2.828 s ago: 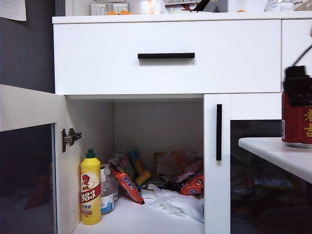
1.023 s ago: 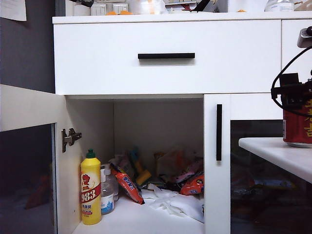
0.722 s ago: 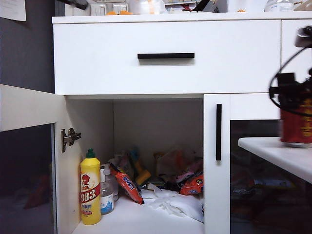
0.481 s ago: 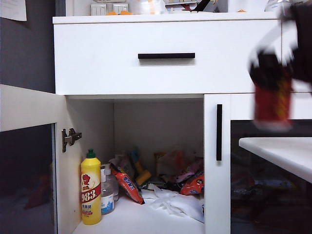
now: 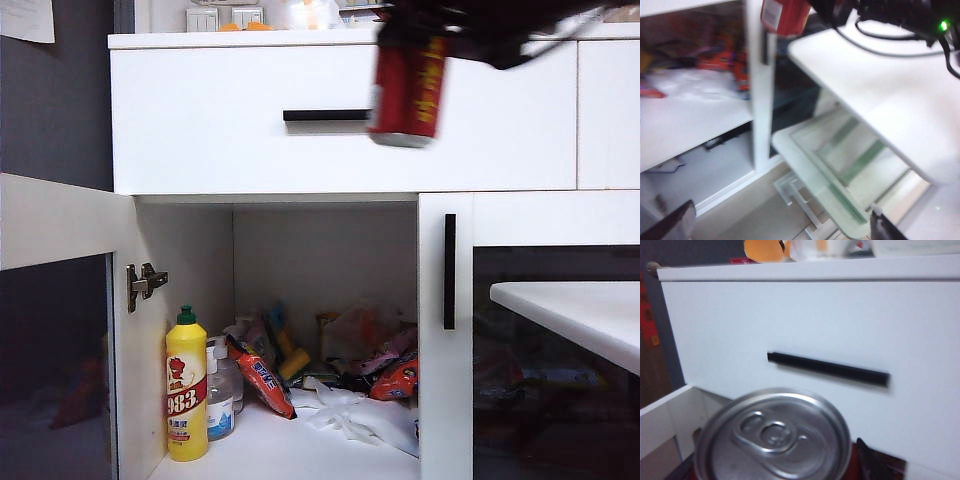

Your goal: Open the left door of the white cabinet, pick up a can of beverage from the table on the right, place it inside the cabinet, and finally close the cabinet door.

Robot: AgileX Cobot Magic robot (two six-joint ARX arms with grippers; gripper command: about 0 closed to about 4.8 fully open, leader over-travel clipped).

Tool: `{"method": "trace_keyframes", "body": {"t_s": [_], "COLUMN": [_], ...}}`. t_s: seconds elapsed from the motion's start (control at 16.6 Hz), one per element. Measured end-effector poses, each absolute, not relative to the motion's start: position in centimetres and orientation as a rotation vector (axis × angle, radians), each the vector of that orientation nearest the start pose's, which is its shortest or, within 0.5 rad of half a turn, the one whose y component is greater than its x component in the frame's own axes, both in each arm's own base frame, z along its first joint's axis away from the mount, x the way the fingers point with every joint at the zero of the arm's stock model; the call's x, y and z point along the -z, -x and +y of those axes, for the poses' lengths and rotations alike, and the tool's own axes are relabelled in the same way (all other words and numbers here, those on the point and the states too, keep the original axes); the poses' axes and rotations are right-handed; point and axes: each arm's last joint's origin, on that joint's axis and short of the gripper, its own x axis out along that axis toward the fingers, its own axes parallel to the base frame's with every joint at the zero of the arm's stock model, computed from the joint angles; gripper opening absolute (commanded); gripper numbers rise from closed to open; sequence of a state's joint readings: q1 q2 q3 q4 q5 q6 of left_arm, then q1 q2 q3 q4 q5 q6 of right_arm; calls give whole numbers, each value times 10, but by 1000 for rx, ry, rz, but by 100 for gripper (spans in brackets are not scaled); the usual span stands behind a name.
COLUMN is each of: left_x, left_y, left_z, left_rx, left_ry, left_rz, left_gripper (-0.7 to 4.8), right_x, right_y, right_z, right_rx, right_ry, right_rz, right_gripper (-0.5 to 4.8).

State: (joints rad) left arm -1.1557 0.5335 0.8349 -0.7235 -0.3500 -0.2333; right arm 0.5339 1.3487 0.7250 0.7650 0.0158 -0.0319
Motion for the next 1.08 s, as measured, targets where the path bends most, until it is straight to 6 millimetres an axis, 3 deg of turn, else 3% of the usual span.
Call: {"method": "trace_keyframes", "body": {"t_s": [0.18,0.3,0.42,0.6,0.9,1.08], "left_x": [-325,-322,-321,-318,-310,-310], "left_y": [-45,-43,-43,-43,-44,-42], "left_z": [-76,-73,-73,-72,-73,-69], "left_rx": [721,711,707,697,681,682], "left_ry": [-65,-73,-75,-86,-119,-116], "left_rz": [451,480,489,499,528,525], "left_gripper": [457,457,457,457,457,457], "right_x": [-253,-214,-183,-154,-144,-132], "right_y": [-284,-305,-314,-330,-361,-385], "right_z": [167,184,197,223,291,315], "right_rx": [-538,-586,-611,-660,-749,-728], "right_ry": [-11,-13,-16,-43,-67,-74], "right_rz": [-38,63,106,130,53,32], "right_gripper": [273,273,273,273,273,273]}}
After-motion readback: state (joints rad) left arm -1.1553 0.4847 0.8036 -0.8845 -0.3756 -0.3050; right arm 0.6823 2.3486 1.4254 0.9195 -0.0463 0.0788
